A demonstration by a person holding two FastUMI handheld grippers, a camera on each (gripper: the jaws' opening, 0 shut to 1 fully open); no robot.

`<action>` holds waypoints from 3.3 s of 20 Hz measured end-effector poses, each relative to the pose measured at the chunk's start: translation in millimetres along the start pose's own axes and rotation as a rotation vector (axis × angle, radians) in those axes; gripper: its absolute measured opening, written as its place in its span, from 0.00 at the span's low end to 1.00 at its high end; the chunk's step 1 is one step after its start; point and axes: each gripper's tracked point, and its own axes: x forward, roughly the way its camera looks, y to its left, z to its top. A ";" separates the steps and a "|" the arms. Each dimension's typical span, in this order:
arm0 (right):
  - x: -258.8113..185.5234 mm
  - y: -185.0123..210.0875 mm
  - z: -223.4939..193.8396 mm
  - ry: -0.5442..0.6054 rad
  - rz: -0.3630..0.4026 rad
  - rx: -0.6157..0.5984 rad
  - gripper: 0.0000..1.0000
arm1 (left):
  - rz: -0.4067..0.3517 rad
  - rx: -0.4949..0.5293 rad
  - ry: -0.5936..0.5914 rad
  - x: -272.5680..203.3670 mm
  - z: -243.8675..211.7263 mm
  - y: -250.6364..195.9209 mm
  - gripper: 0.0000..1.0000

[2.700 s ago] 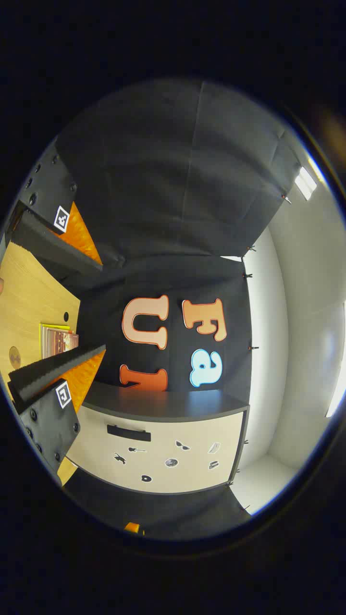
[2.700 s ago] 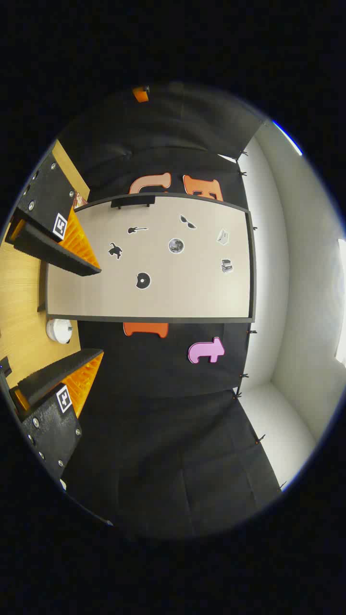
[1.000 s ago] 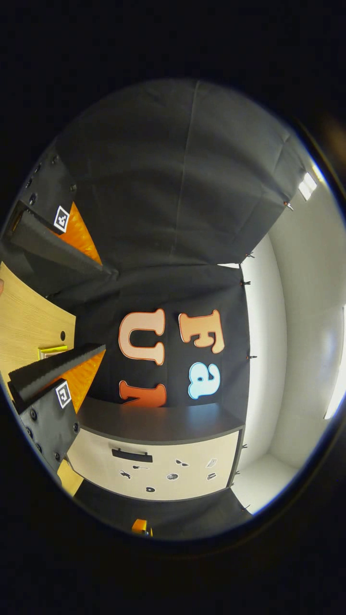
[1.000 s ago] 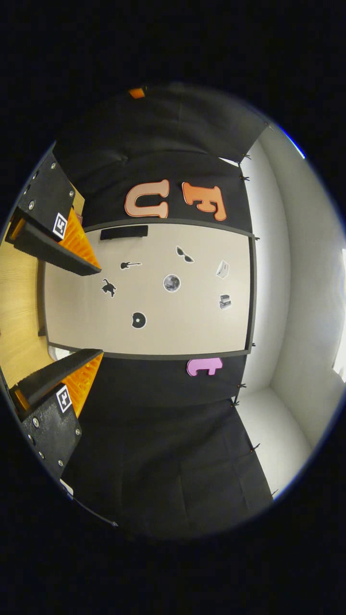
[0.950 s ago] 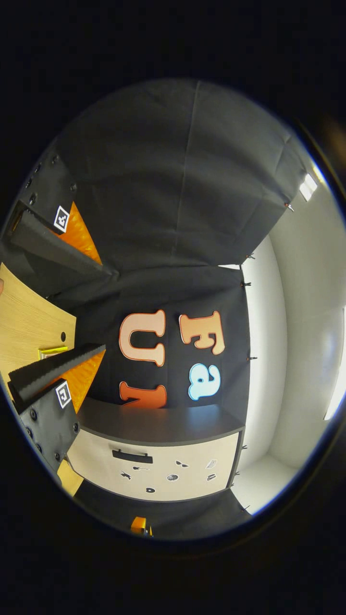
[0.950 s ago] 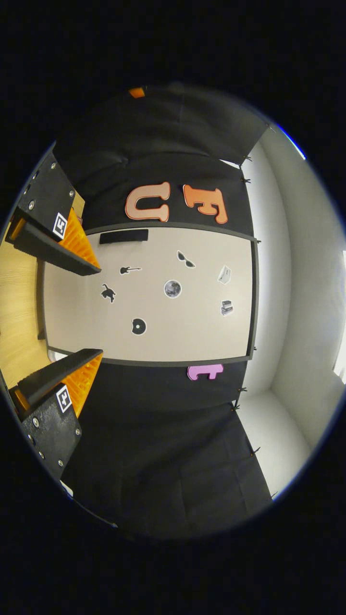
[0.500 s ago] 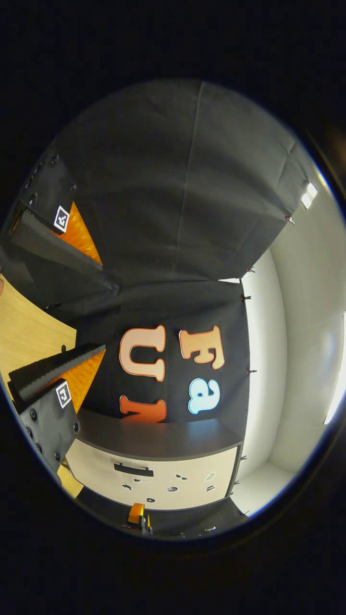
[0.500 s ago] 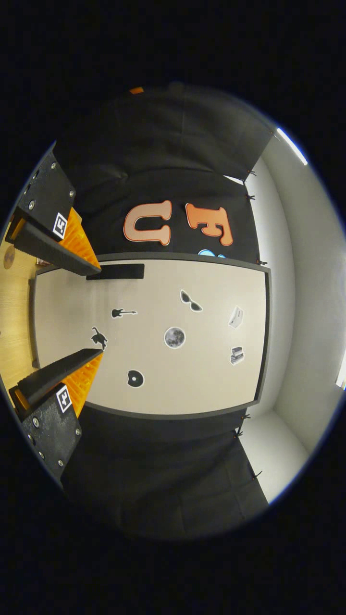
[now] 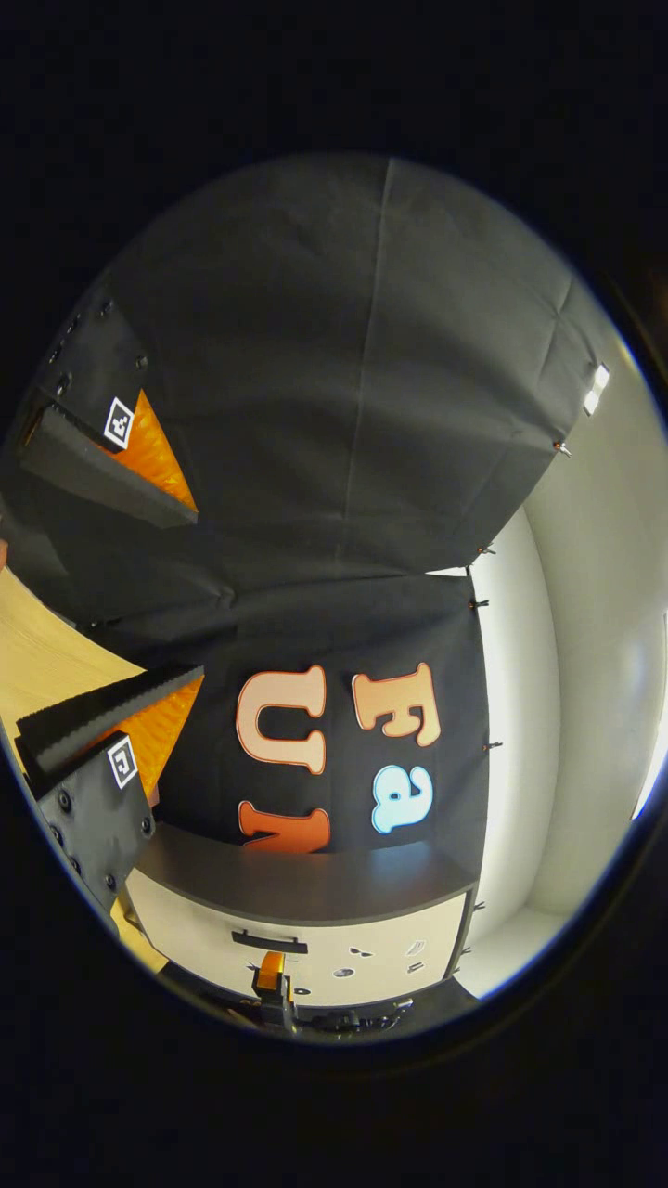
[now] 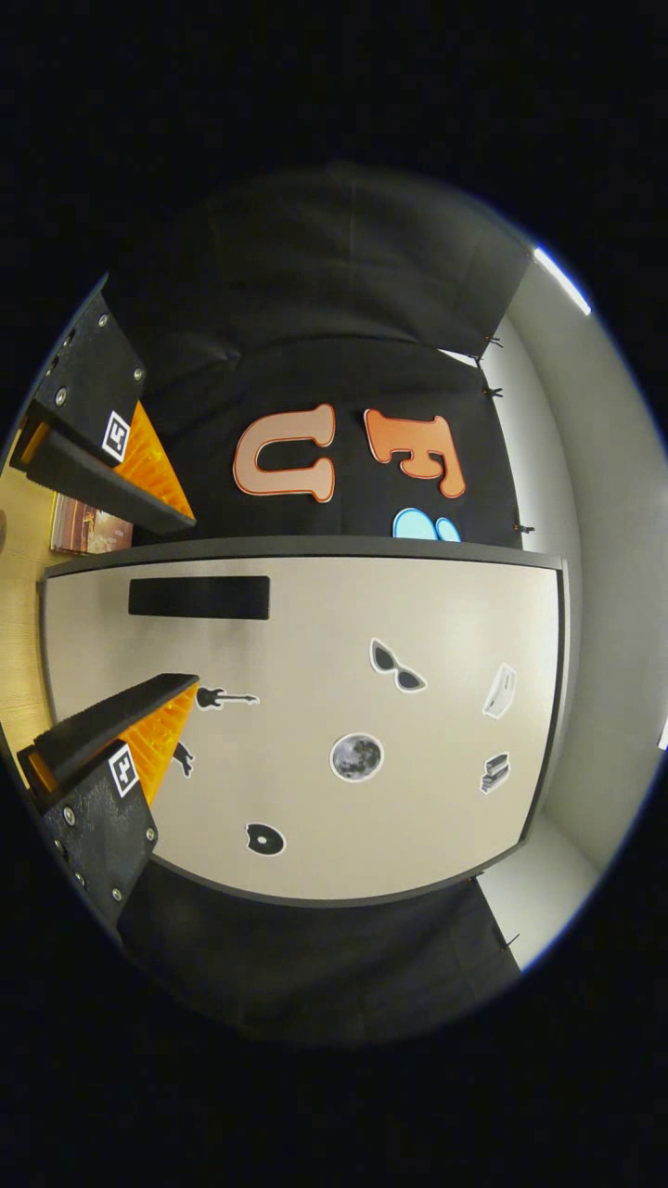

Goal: Open the cabinet door with the right hand, grasp the bottle in the cabinet with the left hand and place it on the coaster, then close the cabinet door with the right hand.

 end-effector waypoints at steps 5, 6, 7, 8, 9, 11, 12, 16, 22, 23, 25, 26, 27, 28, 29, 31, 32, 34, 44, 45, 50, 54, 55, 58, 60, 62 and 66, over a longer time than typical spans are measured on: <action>33.1 0.4 -6.0 0.013 -0.049 0.012 0.84 | 0.034 0.010 0.005 1.5 -6.2 21.1 0.96; 38.4 -0.8 -7.0 0.014 -0.059 0.014 0.81 | 0.043 0.014 0.006 1.7 -6.0 24.8 0.96; 43.2 -2.8 -8.8 0.015 -0.072 0.013 0.75 | 0.050 0.017 0.007 0.0 -6.5 27.6 0.96; 47.8 -5.9 -10.0 0.019 -0.090 0.011 0.71 | 0.056 0.018 0.008 -0.1 -5.9 30.1 0.96; 52.3 -8.0 -12.2 0.022 -0.099 0.010 0.67 | 0.059 0.017 0.009 -0.6 -6.6 32.7 0.96; 57.9 -6.9 -15.8 0.033 -0.102 0.020 0.58 | 0.061 0.015 0.008 0.4 -7.4 34.6 0.96; 59.8 -5.6 -16.7 0.036 -0.101 0.024 0.54 | 0.062 0.016 0.008 0.8 -7.3 34.5 0.96; 61.6 -2.6 -18.8 0.041 -0.107 0.024 0.40 | 0.058 0.010 0.010 1.3 -9.3 36.1 0.95; 59.0 -4.8 -19.7 0.046 -0.111 0.022 0.30 | 0.059 0.002 0.011 0.9 -10.7 38.7 0.95; 58.6 -5.0 -19.8 0.042 -0.116 0.018 0.29 | 0.058 0.003 0.011 0.1 -11.5 38.8 0.95; 53.8 -5.4 -18.6 0.026 -0.113 0.008 0.28 | 0.059 0.004 0.012 -1.0 -13.0 40.2 0.94; 51.4 -5.9 -18.6 0.021 -0.107 0.010 0.28 | 0.059 0.003 0.014 -1.6 -13.3 40.8 0.94; 48.6 -6.0 -18.1 0.022 -0.101 0.015 0.28 | 0.059 0.001 0.017 -3.3 -13.7 42.3 0.94; 42.9 -5.7 -17.9 0.022 -0.098 0.027 0.27 | 0.061 0.000 0.018 -4.5 -13.3 43.7 0.94; 39.6 -5.2 -16.9 0.018 -0.094 0.030 0.26 | 0.061 -0.003 0.017 -6.3 -12.6 45.6 0.94; 29.2 -6.8 -13.7 0.011 -0.084 0.024 0.25 | 0.060 -0.011 0.015 -6.8 -13.1 47.3 0.95; 24.7 -7.7 -11.9 0.010 -0.079 0.024 0.25 | 0.058 -0.016 0.016 -7.7 -13.0 47.6 0.95; 14.6 -8.5 -8.5 0.013 -0.069 0.024 0.25 | 0.053 -0.020 0.016 -8.8 -14.3 46.9 0.95; -49.5 -35.1 -5.0 0.022 -0.080 -0.007 0.25 | -0.018 -0.023 0.024 -10.0 -16.0 17.7 0.95; -54.6 -38.3 -4.6 0.021 -0.082 -0.009 0.25 | -0.028 -0.022 0.024 -9.8 -15.4 12.9 0.95; -77.9 -60.1 -3.6 0.026 -0.096 -0.018 0.25 | -0.079 -0.030 0.025 -8.5 -15.5 -15.7 0.95; -96.7 -80.1 -4.2 0.024 -0.110 -0.020 0.25 | -0.121 -0.037 0.025 -8.9 -16.9 -43.8 0.96; -101.5 -85.5 -4.3 0.026 -0.119 -0.015 0.24 | -0.133 -0.040 0.025 -9.2 -16.0 -52.0 0.96; -113.9 -102.9 -3.9 0.030 -0.145 -0.028 0.24 | -0.159 -0.041 0.026 -9.2 -15.6 -74.5 0.96; -119.8 -114.3 -3.6 0.028 -0.156 -0.044 0.24 | -0.176 -0.043 0.026 -10.1 -13.8 -89.8 0.96; -125.0 -124.8 -3.8 0.026 -0.158 -0.034 0.17 | -0.192 -0.046 0.023 -10.2 -11.0 -107.9 0.96; -137.8 -156.9 -5.7 0.029 -0.161 -0.011 0.10 | -0.238 -0.046 0.018 -16.9 -6.5 -151.4 0.96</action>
